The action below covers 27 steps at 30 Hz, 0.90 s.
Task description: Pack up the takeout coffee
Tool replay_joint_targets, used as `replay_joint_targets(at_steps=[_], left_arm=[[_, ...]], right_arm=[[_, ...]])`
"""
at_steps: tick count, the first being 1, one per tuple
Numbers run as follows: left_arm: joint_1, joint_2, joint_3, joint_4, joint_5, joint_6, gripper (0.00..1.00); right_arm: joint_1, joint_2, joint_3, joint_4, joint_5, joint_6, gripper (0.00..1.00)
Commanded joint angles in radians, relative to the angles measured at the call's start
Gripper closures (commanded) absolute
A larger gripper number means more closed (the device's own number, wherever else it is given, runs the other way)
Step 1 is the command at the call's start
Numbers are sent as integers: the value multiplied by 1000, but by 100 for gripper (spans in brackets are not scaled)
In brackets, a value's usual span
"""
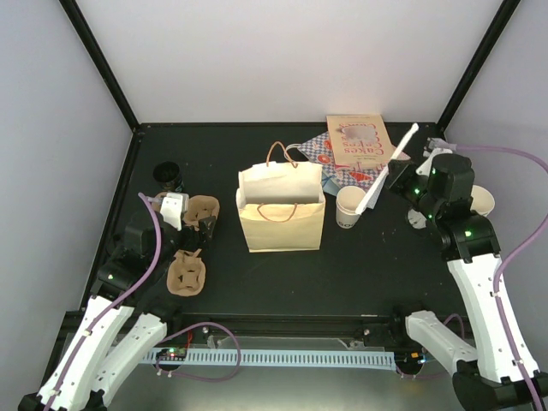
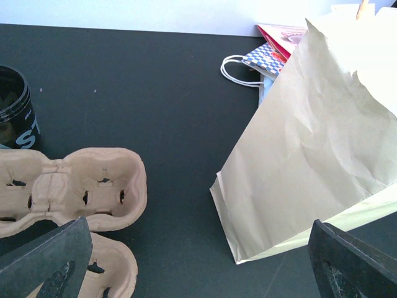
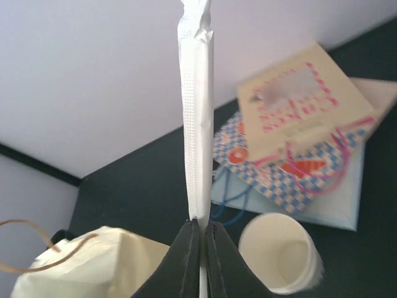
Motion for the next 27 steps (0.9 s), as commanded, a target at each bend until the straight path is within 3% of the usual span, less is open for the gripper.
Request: replay_joint_targets(at_steps=[1,11,17,27], left_arm=[[8,8,-4,21,-6,5,2],[8,29,-3,24,4,7,2],[8,34,-3,23,5,8,2],[8,35,-5,23,4,7,2]], right_arm=[[48,25,76,122,-92,-136,94],[268,69,123,419,-140,-330,94],[393,152,140,490,-97,-489,93],[452,168,-49,769,-166,-668,93]])
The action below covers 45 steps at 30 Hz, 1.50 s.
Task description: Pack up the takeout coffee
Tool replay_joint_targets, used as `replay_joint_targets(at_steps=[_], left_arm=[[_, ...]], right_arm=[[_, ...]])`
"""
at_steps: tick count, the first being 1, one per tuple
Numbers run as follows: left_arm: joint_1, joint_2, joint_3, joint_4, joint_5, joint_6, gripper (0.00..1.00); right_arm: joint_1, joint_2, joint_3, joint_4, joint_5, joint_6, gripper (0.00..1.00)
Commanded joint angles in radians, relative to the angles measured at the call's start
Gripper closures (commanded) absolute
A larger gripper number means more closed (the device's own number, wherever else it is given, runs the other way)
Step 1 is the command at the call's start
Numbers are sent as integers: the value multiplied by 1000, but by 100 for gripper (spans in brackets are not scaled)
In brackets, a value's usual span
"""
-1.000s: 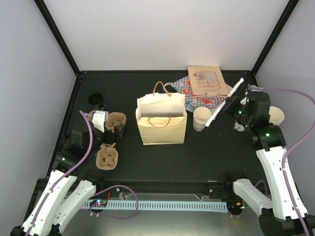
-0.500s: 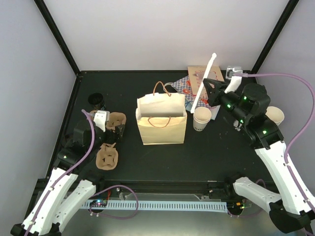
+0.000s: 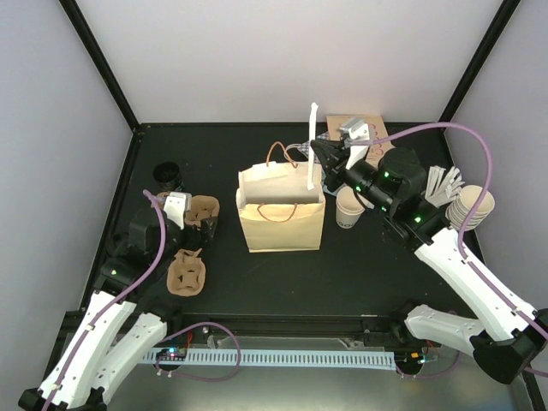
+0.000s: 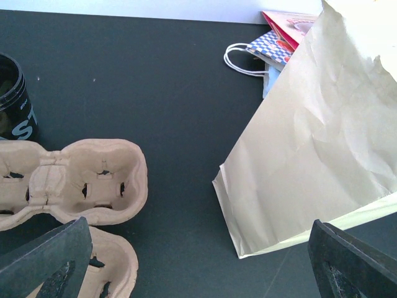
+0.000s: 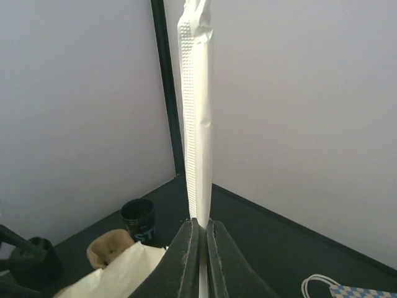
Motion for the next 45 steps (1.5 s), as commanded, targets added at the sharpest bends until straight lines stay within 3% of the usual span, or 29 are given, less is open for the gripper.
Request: replay_joint_targets(at_steps=[1,15,17,19,20,28,35,37,45], left_arm=[[8,2,0,24,3,7,2],[8,4,0,25,6,8,2],[8,2,0,26,6,9,2],[8,3,1,25,6,8,2],[8,2,0,26,6,8,2],[8,3,0,26,7,8,2],[8,-2,-1,25,8,9,2],[8,-3,1,25,9,10,2],[8,-2,1,26,15,10,2]], right_arm=[[7,-13,-82,183,-58,-120,93],[6,-32,-170,223,-107,-211,89],[5,-29,-168,224,-111,-209,81],[6,-29,-167,224,-110,-207,61],[6,-30,-165,224,-108,-207,57],[6,-60,-155,178,-27,-195,46],[6,-102,-99,-48,126,-128,43],[7,-126,-93,-125,184,-87,38],[-22,-212,-72,-478,575,105,34]])
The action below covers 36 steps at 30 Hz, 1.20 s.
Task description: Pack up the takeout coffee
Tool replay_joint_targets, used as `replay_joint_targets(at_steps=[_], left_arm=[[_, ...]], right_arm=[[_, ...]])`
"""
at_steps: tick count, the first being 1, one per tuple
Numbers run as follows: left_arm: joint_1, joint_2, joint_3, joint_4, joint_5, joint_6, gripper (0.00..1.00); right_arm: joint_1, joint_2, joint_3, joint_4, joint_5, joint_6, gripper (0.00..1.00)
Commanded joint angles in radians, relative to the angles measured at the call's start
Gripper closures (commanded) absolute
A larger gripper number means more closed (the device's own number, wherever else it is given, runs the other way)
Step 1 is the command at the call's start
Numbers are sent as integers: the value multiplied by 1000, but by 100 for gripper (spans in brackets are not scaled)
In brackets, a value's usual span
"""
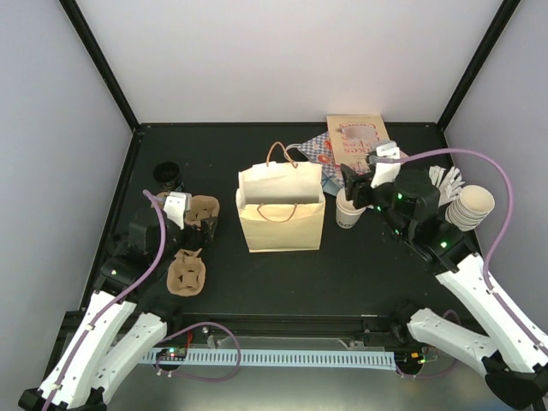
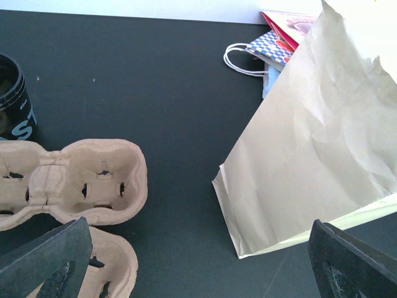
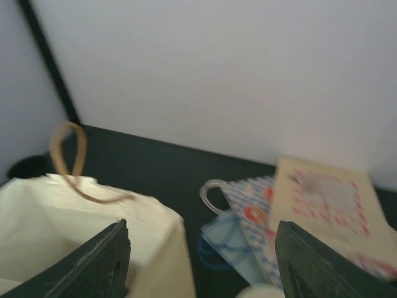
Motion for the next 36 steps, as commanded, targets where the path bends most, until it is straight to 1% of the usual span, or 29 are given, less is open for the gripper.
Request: replay_joint_targets(at_steps=[1,2,4,6,7,8,9,11,14,17,20,23,25,28,32,36], left_arm=[[8,-6,1,26,15,11,2],[8,-9,1,26,15,12,2],[8,-19,-2,28,18,11,2],[8,-28,-4,31,22,15,2],[9,-33,-5,33,26,15,2],[8,-36,-4,33,29,16,2],[8,-39,-6,35,32,16,2],[8,-43,-7,37,36,17,2],[8,-45,-9,38,39,18,2],[8,-47,-8,37,38,19,2],[8,-51,-9,38,35,18,2],[8,-50,-11,38,35,19,2],[8,-48,-10,38,38,19,2],[8,-47,-10,39,39,20,2],[8,-50,-10,40,39,19,2],[8,-49,-10,39,39,19,2]], right_arm=[[-46,-40,48,-275,290,172,34],[-78,-39,62,-330,323,211,34],[-184,-31,94,-455,354,294,36],[-324,-15,118,-524,303,328,38],[-415,-2,125,-543,258,329,39],[-477,19,133,-563,205,329,39],[-536,47,154,-592,170,334,40],[-620,131,201,-668,161,363,41],[-659,228,246,-732,250,396,45],[-676,258,239,-737,351,423,48],[-728,228,186,-695,318,423,53],[-760,208,134,-662,289,431,60],[-791,211,106,-629,252,437,66],[-843,226,89,-612,202,445,72],[-868,243,121,-612,179,462,73],[-873,248,116,-572,123,474,74]])
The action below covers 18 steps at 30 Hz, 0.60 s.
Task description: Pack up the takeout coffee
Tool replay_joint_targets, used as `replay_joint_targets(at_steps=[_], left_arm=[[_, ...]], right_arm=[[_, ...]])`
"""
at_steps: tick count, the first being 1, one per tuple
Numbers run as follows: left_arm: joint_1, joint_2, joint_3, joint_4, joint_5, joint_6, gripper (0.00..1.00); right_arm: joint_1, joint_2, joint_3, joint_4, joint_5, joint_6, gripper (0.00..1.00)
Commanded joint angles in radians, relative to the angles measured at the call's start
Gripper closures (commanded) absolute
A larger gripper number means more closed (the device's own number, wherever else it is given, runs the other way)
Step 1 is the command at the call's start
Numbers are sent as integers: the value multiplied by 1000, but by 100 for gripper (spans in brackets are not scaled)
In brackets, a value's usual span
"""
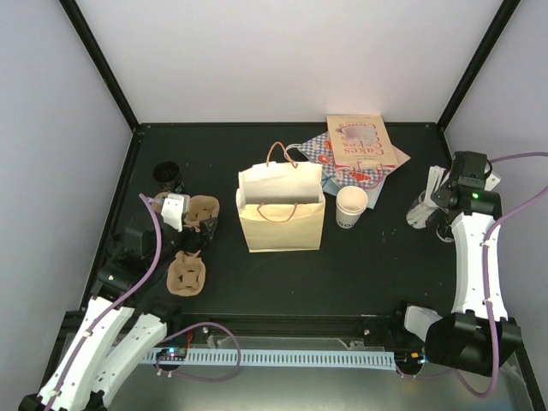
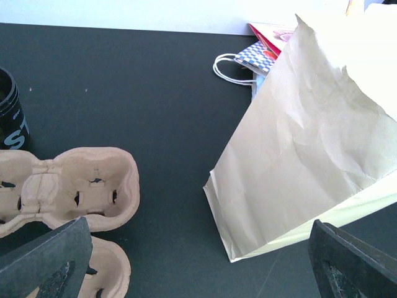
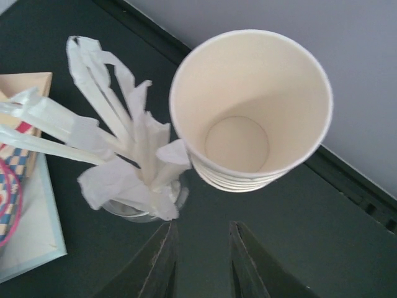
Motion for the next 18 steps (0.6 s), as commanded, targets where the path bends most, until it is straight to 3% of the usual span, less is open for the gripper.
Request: replay_joint_targets(at_steps=[1,18], left_arm=[[8,-8,-3,31,13,17,2],[8,-1,-2,30,12,14,2]], right_arm=[[-9,3,15,67,-71,32,74],[-37,37,3,114,-75,61,78]])
